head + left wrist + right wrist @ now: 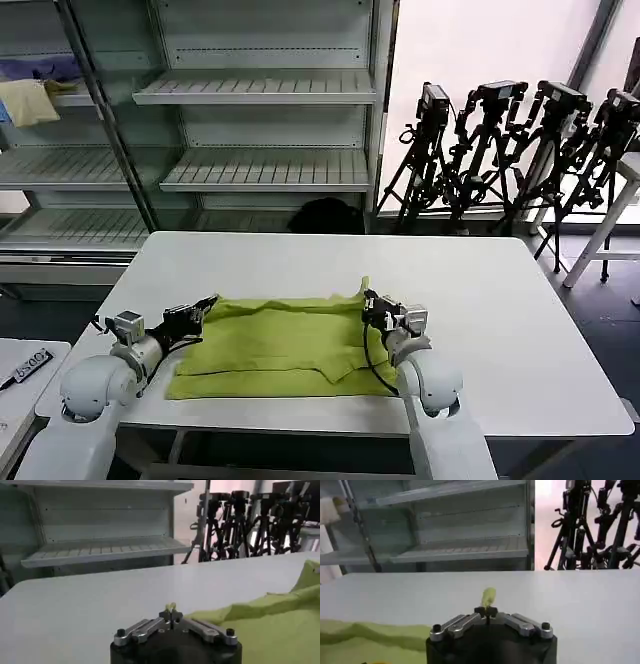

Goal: Fold and organize the clothes.

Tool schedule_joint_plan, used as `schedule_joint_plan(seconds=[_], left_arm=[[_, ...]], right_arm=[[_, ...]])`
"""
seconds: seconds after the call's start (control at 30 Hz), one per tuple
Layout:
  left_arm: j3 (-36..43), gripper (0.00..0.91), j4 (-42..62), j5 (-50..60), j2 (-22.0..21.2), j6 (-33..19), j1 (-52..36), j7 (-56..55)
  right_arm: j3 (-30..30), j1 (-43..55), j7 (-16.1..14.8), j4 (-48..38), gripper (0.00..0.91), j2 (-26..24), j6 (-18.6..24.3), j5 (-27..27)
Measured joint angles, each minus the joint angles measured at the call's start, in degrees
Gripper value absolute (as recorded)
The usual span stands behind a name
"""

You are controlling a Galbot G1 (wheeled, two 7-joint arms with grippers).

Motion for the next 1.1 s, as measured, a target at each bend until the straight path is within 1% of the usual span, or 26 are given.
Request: schedule_joint_plan(seconds=[0.63,1.1], left_arm=[[-4.4,0.0,-6.8,1.4,1.1,-1.0,8.0,1.8],[-5.0,0.0,-7.7,4.8,0.8,-2.2,10.9,2.4]], right_arm=[[1.1,-9.4,-1.1,9.6,0.0,-1.2,0.1,0.3],[1.5,-13.0,-1.1,11.6,0.0,-1.1,0.2,-1.4]])
